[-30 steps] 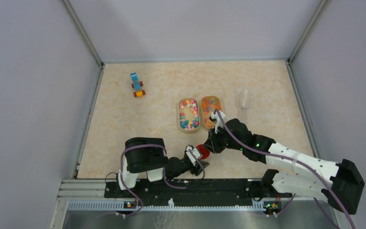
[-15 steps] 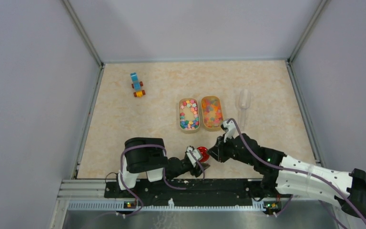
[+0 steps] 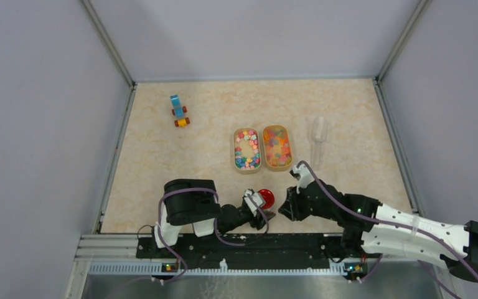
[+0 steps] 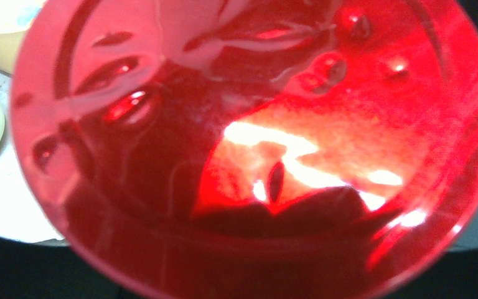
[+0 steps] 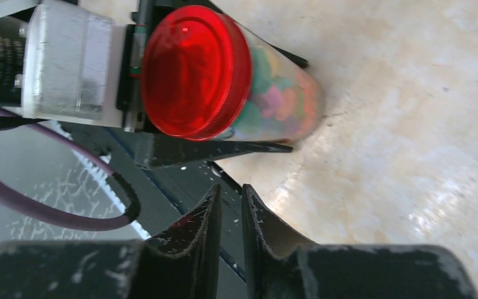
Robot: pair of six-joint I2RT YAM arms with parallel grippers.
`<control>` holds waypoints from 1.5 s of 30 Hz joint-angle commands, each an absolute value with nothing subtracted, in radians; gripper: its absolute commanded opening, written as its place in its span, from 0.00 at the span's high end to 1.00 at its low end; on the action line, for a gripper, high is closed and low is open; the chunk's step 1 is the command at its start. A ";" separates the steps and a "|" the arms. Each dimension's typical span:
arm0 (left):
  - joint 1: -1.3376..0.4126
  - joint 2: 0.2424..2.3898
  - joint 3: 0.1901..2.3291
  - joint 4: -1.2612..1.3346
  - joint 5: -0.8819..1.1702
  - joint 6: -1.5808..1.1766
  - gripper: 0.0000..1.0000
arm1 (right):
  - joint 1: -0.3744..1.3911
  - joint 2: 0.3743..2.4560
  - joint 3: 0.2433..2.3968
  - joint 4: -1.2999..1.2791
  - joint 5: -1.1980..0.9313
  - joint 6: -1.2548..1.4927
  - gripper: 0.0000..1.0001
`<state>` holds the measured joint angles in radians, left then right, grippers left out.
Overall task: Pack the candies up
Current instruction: Screw the bottle lid onto the packing bottle.
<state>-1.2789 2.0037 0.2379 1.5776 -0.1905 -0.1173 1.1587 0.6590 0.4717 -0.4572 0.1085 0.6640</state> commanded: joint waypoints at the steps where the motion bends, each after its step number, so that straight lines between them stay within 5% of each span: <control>1: -1.269 2.076 0.200 1.770 -0.186 -0.199 0.48 | 1.170 0.680 0.634 -0.493 0.249 0.611 0.70; 7: -1.269 2.080 0.202 1.770 -0.184 -0.198 0.48 | 1.153 0.798 0.759 -0.475 0.298 0.490 0.60; 15: -1.268 2.077 0.196 1.772 -0.184 -0.198 0.48 | 1.035 0.954 0.796 -0.362 0.128 0.411 0.60; 30: -1.266 2.077 0.201 1.770 -0.174 -0.196 0.50 | 0.985 1.082 0.747 -0.266 -0.050 0.393 0.71; 45: -1.254 2.077 0.200 1.767 -0.159 -0.208 0.56 | 1.002 0.952 0.611 -0.307 -0.096 0.475 0.84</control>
